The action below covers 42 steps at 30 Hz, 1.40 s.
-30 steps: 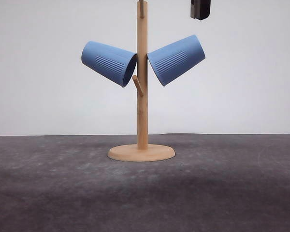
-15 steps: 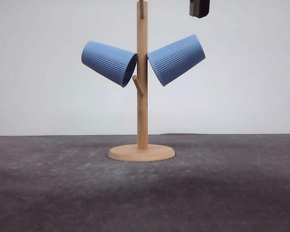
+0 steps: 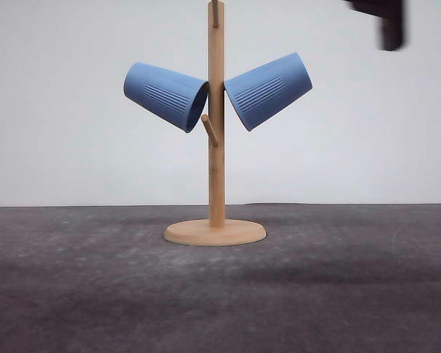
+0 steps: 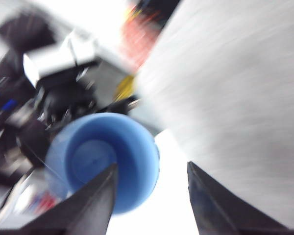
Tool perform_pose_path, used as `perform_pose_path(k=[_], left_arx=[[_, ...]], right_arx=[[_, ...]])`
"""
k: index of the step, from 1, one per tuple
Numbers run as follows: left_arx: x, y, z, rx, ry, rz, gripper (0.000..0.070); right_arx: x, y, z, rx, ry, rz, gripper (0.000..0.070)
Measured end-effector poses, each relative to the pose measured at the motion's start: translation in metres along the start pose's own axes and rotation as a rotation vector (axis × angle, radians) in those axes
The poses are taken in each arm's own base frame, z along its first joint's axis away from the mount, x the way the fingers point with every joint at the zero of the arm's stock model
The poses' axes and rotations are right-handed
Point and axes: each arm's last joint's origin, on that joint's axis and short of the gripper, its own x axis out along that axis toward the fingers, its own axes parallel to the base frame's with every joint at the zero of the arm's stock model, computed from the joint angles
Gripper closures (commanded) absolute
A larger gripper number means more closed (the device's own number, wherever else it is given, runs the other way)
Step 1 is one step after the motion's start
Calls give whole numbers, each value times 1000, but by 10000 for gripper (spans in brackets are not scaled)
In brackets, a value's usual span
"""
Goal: Place three cups
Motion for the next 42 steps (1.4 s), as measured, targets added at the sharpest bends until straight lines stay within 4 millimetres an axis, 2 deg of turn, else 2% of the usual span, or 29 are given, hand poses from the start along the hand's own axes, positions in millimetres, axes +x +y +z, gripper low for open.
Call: perform_pose_path(k=[3,7,12,16,25,32,42], left_arx=[[0,4,-3,-68,4,128,264],[-1,4,4,-146,-6,182,264],[-3,-1,29,-199,4,270,265],[5,5,50,-241,63,393,266],[24,19,119,-277,64,528,266],[42,38,156,-336,109,631,266],[61,77,171,-389,121,708,266]], right_arx=[[-20,-6,3,-6,-77,-64,416],[-29,-10,5,-12,-116,-94,416],[-29,-11,5,-33,-114,-93,416],[-29,-11,5,-40,-113,-94,416],[-29,-13,2,-48,-94,-115,416],[-29,-13,1,-65,-87,-120,416],[-29,-14,-1,-67,-75,-126,416]])
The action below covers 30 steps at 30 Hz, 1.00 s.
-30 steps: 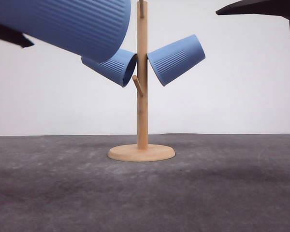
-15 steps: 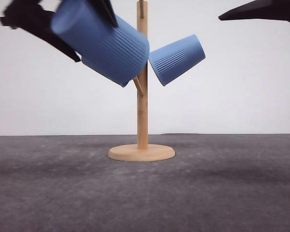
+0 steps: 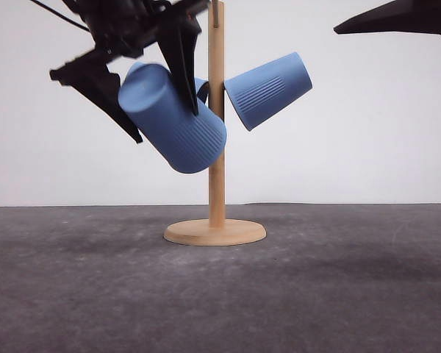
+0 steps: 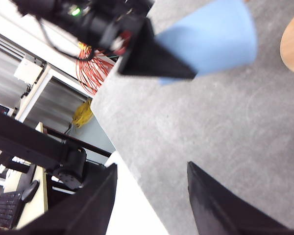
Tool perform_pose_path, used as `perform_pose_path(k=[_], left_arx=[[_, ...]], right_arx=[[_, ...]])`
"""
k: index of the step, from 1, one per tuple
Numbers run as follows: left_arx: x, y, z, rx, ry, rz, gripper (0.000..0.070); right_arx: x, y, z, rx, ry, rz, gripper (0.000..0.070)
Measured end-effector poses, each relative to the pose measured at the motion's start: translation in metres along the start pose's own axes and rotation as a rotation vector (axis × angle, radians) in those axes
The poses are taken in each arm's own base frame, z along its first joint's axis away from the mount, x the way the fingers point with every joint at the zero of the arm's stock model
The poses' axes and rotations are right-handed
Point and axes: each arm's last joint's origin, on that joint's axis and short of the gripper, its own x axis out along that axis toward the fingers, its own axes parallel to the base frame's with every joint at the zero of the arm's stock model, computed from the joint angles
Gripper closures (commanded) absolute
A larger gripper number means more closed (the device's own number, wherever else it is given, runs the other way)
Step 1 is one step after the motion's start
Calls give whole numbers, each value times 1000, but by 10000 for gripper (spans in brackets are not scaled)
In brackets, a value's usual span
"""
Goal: Place three cups
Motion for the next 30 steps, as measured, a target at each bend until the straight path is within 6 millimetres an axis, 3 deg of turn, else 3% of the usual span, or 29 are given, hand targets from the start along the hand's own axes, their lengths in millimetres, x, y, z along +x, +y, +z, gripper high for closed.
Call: perform_pose_path(k=[25,30], left_arx=[[26,11,27,-52,-110,-26,263],[27,10,29,-50,-125,-40,179]], right_arx=[[0,-1,-2,-9,14,-5,416],[0,-1,-2,-9,15,-6,416]])
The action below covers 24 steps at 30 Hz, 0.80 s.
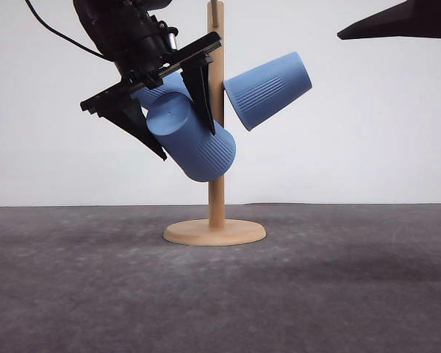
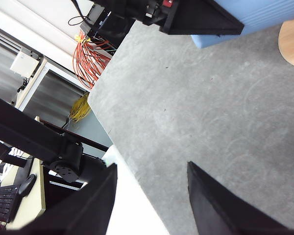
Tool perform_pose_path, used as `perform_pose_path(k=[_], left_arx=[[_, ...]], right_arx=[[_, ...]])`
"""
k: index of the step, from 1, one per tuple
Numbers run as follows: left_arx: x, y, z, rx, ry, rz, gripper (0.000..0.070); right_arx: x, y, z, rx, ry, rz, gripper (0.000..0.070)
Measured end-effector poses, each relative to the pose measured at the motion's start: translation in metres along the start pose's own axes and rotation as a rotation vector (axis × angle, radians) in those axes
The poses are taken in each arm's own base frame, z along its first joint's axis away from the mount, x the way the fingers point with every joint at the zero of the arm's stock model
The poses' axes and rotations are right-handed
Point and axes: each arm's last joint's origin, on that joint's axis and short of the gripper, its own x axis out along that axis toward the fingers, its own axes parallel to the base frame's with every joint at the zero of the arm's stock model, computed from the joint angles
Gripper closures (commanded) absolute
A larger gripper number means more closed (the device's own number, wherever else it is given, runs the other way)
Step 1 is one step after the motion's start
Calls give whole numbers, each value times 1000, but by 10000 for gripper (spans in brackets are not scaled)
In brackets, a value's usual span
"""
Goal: Place three cups
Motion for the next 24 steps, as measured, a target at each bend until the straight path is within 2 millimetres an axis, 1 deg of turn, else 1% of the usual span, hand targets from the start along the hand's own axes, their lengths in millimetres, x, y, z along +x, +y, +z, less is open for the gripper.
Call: perform_pose_path(k=[5,8,9,13,16,19,22,24], left_arx=[[0,-1,2,3,-15,-24,160],[0,-1,2,2,-14,-27,66],[0,-1,2,2,-12,-29,50],[0,-1,0,-1,19,-47,20],[-2,0,-5,2,66,-36,22],[-17,-1,-10,33,76,-32,25],[-53,-6,-19,81,40,-32,68],[-79,-7,-28,117,10,-7,134]], right_arx=[[0,0,-1,5,3,-1,416],[0,0,-1,12,8,-3,416],[0,0,-1,14,9,-3,416],[0,-1,-2,18,12,-4,416],[0,-1,-2,19,13,-5,416],[0,-1,-2,20,13,-5,416],[0,-1,-2,20,12,-7,416],[0,-1,-2,20,7,-25,416]])
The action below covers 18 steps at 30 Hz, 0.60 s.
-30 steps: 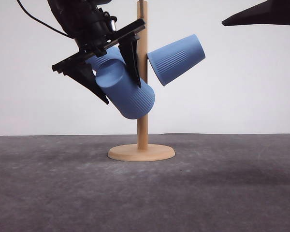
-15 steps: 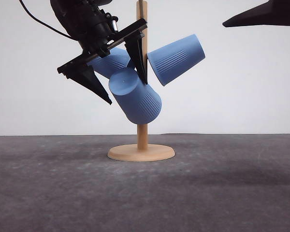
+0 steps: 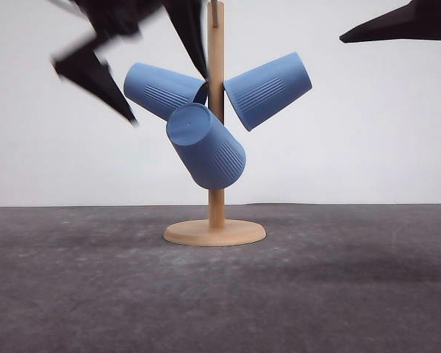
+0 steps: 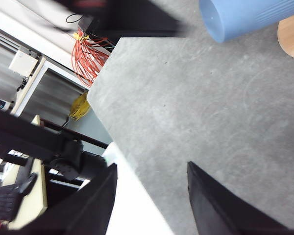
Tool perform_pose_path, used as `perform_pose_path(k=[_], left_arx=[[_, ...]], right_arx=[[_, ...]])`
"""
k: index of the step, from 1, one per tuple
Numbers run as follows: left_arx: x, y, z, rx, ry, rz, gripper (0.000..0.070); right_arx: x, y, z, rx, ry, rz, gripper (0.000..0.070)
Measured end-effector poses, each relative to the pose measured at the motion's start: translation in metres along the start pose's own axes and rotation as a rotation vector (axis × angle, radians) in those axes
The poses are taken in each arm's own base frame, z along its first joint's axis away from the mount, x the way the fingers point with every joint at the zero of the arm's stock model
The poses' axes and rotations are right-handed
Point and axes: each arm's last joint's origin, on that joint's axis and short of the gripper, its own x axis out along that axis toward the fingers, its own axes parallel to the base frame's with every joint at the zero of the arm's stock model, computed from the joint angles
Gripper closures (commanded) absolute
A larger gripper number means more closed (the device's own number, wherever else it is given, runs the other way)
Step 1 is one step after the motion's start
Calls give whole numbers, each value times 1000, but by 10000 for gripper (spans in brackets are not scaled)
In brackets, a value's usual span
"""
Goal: Place three cups
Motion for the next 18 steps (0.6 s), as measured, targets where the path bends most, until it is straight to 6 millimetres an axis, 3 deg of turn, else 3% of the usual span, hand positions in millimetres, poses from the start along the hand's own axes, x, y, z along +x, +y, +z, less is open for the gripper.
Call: perform_pose_path(k=[4,11,14,18], left_arx=[[-37,0,-20,57,-109,61,164],[-69,24,-78,81,-354,60,191],[-70,42,-107,63,-456,80,191],[-55,65,-144,28,-490,97,191]], right_arx=[[-1,-4,-2,21,-5,-77,416],[-12,-18,-8,26,-25,-344,416],[-18,-25,-6,-19,-50,-464,416],[-25,-31,-4,-90,-70,-608,416]])
